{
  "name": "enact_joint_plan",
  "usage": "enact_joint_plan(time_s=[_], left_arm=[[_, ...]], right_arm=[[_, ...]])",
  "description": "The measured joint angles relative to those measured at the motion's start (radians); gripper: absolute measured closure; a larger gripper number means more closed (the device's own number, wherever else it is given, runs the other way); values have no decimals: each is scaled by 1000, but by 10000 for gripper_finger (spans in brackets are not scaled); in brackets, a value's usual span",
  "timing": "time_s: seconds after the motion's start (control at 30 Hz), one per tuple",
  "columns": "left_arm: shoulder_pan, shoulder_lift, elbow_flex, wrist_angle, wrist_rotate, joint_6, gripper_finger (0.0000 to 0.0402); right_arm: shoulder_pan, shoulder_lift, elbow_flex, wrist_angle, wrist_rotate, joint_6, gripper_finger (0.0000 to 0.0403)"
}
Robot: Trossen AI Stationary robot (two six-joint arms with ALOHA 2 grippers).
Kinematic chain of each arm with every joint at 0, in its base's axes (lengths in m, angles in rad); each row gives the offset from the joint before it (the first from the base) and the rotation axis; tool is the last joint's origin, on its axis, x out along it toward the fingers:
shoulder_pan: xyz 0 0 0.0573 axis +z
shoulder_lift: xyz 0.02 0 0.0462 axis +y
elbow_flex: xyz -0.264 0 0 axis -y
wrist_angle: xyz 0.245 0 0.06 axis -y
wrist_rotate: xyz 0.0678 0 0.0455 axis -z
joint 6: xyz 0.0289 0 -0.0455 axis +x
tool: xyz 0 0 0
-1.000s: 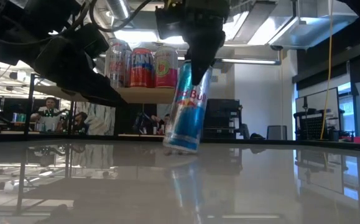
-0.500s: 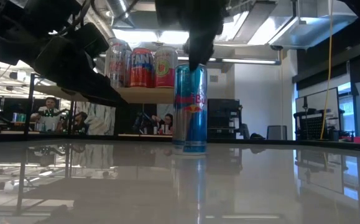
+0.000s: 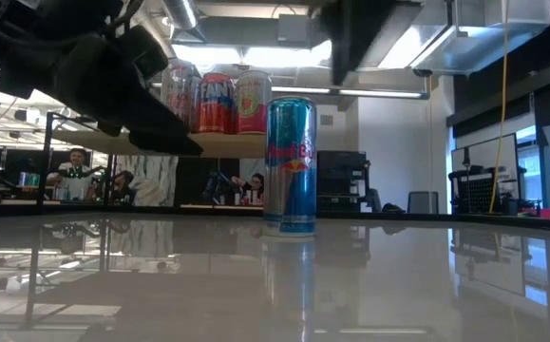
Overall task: Place canned beverage on shelf
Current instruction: Put the top blue soda can on the shelf
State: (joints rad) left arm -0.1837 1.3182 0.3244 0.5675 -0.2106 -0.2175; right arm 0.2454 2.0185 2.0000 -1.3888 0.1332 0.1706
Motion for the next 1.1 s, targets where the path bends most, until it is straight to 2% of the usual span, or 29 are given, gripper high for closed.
enact_joint_plan(time_s=[0.17, 0.33, 0.53, 0.73, 0.9, 1.1], left_arm=[[-8, 0, 5, 34, 17, -26, 50], [-22, 0, 58, 26, 11, -1, 50], [-23, 0, 178, -134, 10, 35, 50], [-13, 22, 353, -360, 11, 69, 50], [33, 117, 521, -545, 98, 88, 50], [86, 248, 741, -729, 154, 152, 50]], right_arm=[[47, -129, -228, 10, 173, 128, 133], [39, -341, -592, 206, 235, 244, 136], [27, -594, -1035, 695, 253, 238, 136], [29, -701, -1377, 1258, 293, 176, 136], [29, -696, -1538, 1554, 302, 135, 136], [29, -696, -1593, 1633, 305, 135, 136]])
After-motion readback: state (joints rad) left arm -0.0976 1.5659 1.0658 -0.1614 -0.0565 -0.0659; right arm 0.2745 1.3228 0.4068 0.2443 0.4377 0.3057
